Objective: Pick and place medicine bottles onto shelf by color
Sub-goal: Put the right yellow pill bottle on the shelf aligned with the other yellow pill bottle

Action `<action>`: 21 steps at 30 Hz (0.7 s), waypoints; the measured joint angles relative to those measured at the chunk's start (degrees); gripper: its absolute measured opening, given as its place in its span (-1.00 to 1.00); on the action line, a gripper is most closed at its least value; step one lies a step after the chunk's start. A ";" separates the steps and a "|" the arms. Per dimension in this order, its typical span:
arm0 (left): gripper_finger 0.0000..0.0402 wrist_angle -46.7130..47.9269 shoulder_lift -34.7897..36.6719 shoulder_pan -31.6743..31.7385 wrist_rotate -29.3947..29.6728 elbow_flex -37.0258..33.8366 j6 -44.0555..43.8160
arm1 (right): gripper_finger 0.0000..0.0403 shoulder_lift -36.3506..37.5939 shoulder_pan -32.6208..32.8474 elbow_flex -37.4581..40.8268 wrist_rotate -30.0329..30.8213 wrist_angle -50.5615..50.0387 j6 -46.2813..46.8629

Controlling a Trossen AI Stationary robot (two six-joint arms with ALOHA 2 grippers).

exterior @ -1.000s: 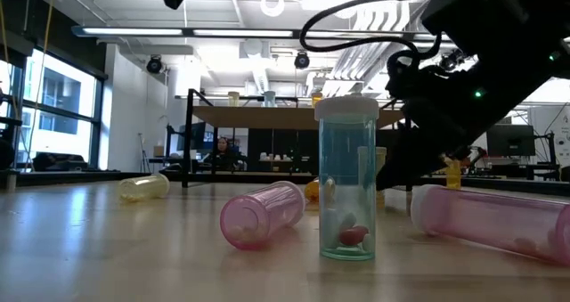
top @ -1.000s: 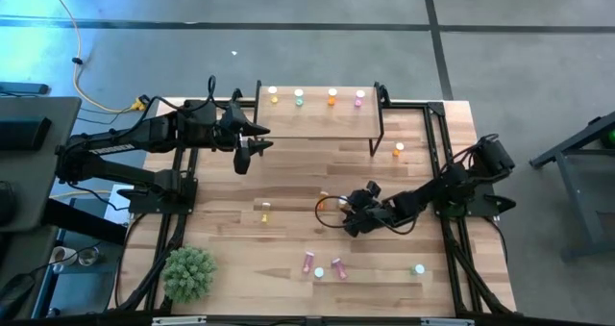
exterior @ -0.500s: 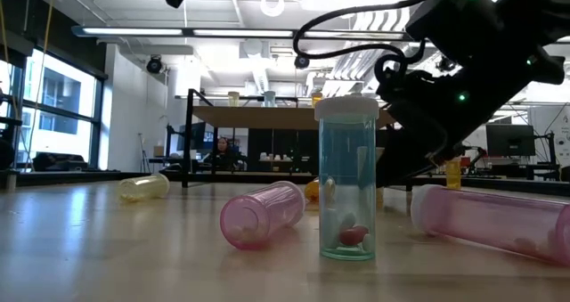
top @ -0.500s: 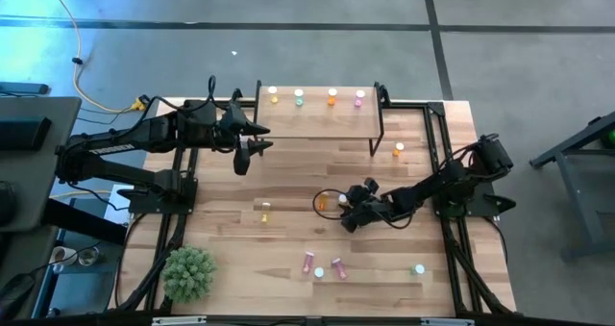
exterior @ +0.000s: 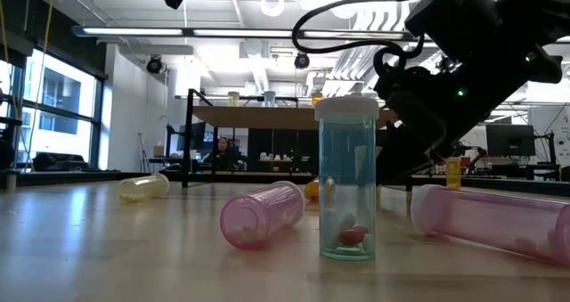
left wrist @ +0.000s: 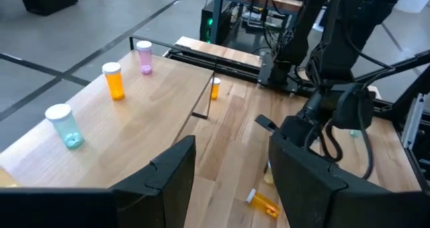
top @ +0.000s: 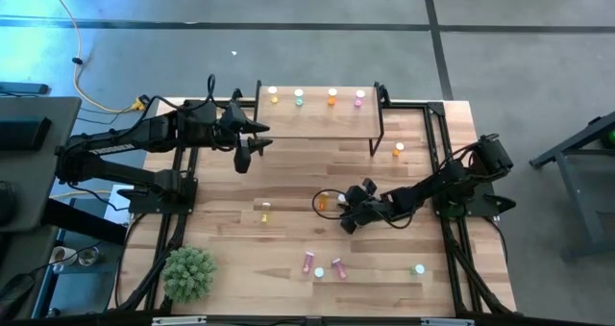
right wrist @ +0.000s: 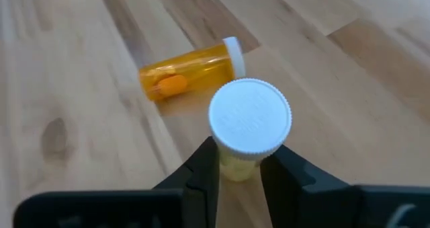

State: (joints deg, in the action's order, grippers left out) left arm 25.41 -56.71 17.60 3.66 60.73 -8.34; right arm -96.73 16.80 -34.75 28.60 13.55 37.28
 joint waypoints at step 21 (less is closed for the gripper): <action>-0.11 14.01 0.02 3.55 -2.71 0.00 5.55 | -0.66 2.76 -8.49 -8.76 -16.54 1.89 6.23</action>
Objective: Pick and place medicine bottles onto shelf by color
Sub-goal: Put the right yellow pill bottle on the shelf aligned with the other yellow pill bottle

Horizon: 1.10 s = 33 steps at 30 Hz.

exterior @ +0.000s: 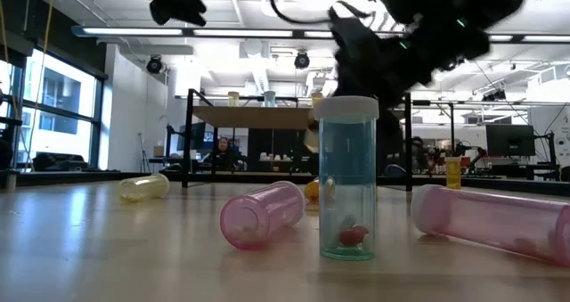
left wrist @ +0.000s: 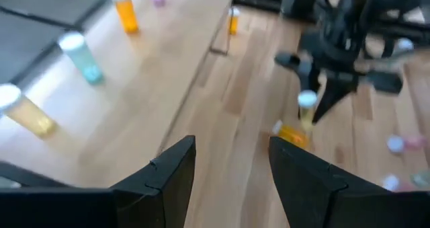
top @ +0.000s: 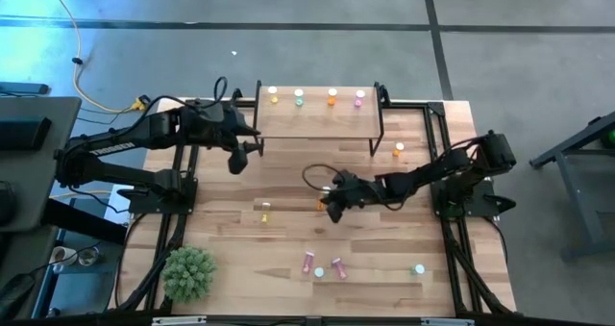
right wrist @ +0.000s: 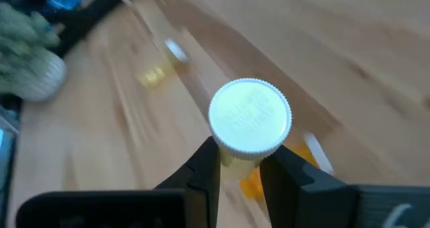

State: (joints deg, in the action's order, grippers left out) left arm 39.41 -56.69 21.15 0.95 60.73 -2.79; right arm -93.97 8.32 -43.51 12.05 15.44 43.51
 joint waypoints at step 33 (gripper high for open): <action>-0.11 8.21 -5.50 -0.04 -33.65 0.00 -6.85 | -0.67 0.00 -6.55 -35.42 -15.74 -29.44 -0.85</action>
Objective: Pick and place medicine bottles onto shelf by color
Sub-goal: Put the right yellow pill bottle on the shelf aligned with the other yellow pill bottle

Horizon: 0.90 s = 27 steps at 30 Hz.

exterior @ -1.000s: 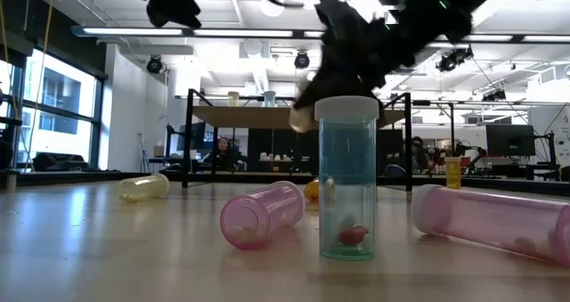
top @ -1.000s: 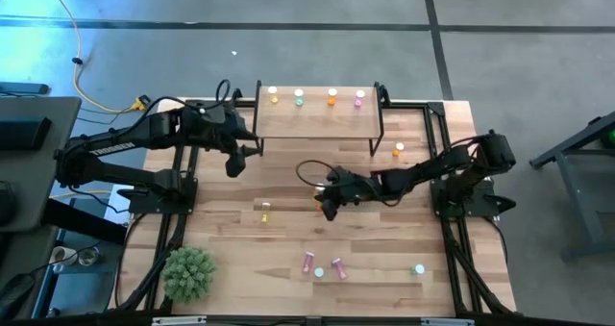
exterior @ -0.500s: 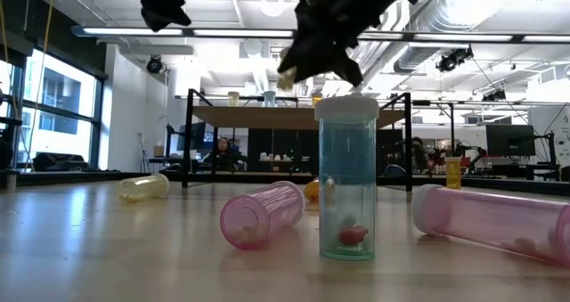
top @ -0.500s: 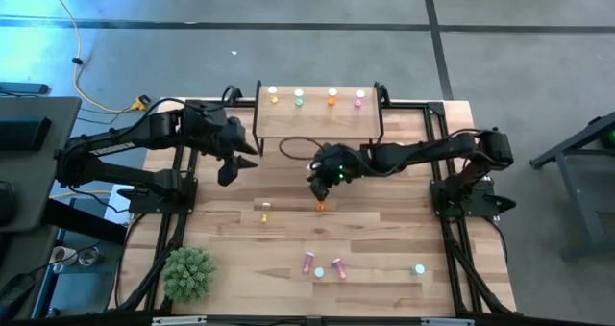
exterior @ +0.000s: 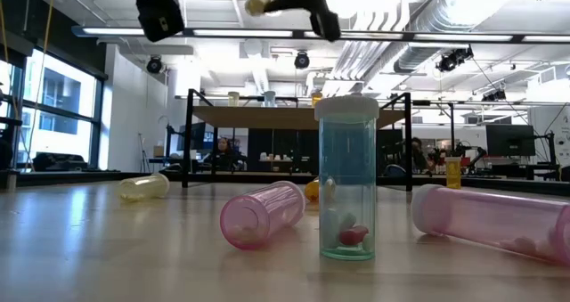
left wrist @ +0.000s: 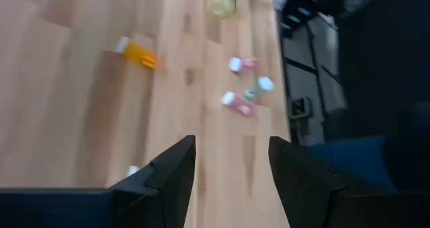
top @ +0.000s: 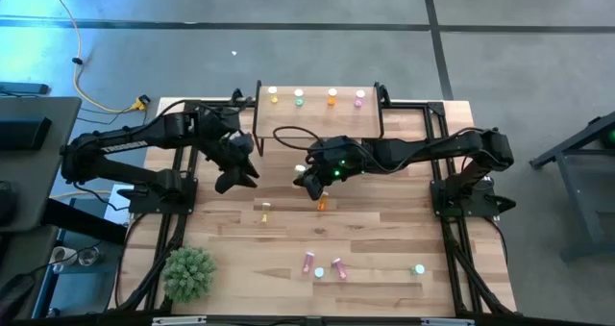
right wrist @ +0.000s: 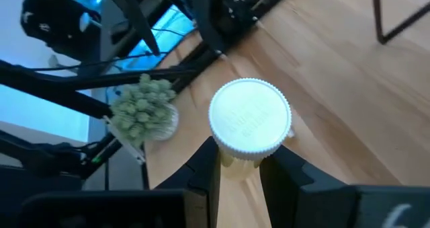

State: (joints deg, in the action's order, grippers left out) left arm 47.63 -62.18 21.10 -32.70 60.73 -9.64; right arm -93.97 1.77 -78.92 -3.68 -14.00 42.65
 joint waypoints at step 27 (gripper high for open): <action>-0.11 -22.07 -3.56 -2.03 -2.26 0.02 0.80 | -0.66 -2.46 0.46 -2.92 -11.17 -7.00 -1.11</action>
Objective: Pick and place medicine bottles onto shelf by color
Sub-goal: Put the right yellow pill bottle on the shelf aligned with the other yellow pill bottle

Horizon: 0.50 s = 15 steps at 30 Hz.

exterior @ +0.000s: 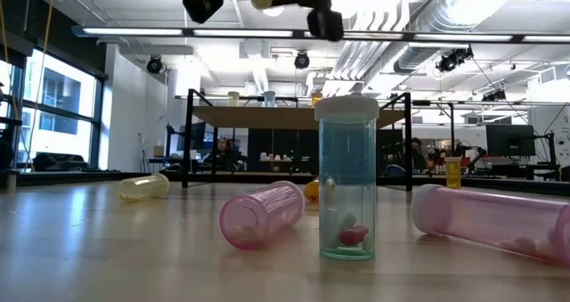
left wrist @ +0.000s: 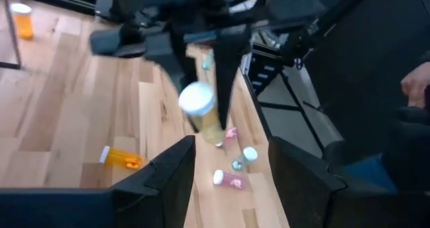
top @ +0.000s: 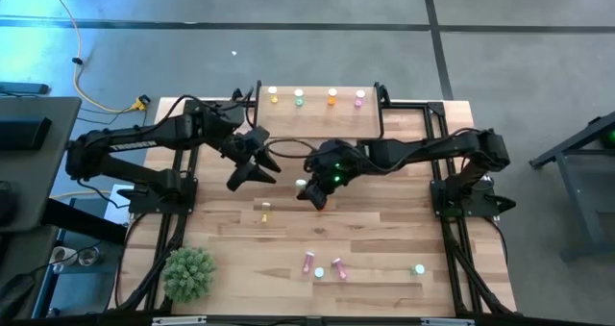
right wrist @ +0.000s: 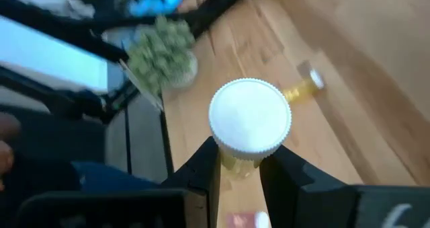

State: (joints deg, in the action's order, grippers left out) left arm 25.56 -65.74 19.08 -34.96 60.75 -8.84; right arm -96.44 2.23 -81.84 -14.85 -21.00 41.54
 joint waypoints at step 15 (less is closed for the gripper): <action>-0.11 -0.16 -8.44 -2.30 0.03 0.01 0.01 | -0.66 -6.67 -0.34 0.07 -6.31 0.60 -2.17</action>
State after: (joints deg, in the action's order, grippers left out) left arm 25.40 -74.18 16.78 -34.93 60.76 -8.83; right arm -103.11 1.89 -81.78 -21.16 -20.40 39.38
